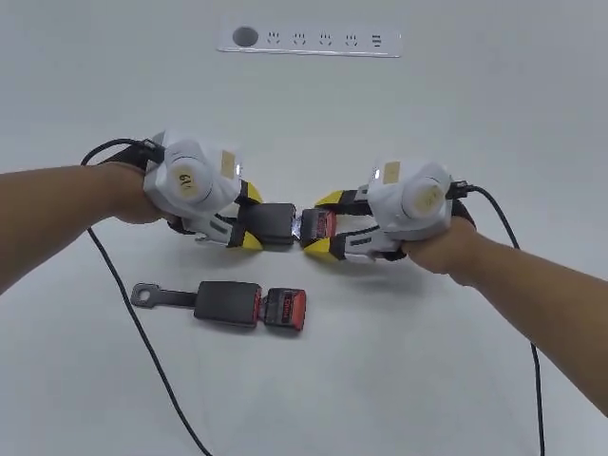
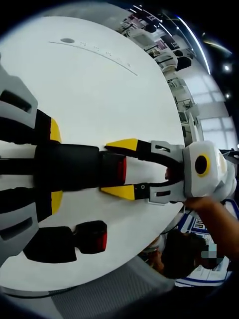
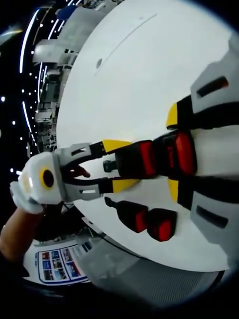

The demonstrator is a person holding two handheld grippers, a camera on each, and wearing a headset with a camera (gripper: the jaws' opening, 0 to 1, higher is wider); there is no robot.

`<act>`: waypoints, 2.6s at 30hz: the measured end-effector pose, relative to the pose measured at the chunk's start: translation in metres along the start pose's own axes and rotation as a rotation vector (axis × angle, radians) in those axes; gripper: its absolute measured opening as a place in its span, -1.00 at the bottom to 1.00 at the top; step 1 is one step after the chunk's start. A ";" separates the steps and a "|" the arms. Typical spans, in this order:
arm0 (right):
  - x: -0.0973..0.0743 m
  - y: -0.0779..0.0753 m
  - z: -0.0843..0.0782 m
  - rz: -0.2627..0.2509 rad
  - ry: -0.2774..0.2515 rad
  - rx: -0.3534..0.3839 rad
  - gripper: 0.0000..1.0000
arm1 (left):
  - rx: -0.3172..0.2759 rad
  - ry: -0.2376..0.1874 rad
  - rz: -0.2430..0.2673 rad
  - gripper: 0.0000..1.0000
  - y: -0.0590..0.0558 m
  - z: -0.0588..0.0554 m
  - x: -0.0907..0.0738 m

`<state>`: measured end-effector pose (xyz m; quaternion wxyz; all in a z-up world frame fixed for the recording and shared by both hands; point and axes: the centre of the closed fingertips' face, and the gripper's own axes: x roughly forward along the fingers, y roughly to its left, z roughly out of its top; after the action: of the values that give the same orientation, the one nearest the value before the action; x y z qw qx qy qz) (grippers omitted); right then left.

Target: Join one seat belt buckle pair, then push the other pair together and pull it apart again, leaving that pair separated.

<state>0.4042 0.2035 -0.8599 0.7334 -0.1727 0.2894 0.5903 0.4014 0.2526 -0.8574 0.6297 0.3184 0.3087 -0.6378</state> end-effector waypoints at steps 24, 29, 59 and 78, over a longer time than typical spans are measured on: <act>-0.015 0.000 -0.010 -0.002 -0.026 0.004 -0.29 | -0.017 -0.016 0.004 -0.33 0.000 0.001 -0.001; -0.019 0.003 -0.009 -0.004 -0.034 0.008 -0.28 | -0.019 -0.017 0.005 -0.33 -0.001 0.000 -0.001; -0.068 -0.008 -0.048 -0.019 -0.015 0.040 -0.27 | -0.024 -0.021 0.003 -0.32 0.000 0.001 0.000; -0.104 -0.004 -0.080 -0.045 0.010 0.066 -0.26 | -0.024 -0.008 0.002 -0.32 -0.001 0.001 0.000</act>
<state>0.3767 0.0752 -0.8566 0.7503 -0.1579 0.3082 0.5631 0.3999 0.2513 -0.8569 0.6352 0.3088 0.3135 -0.6347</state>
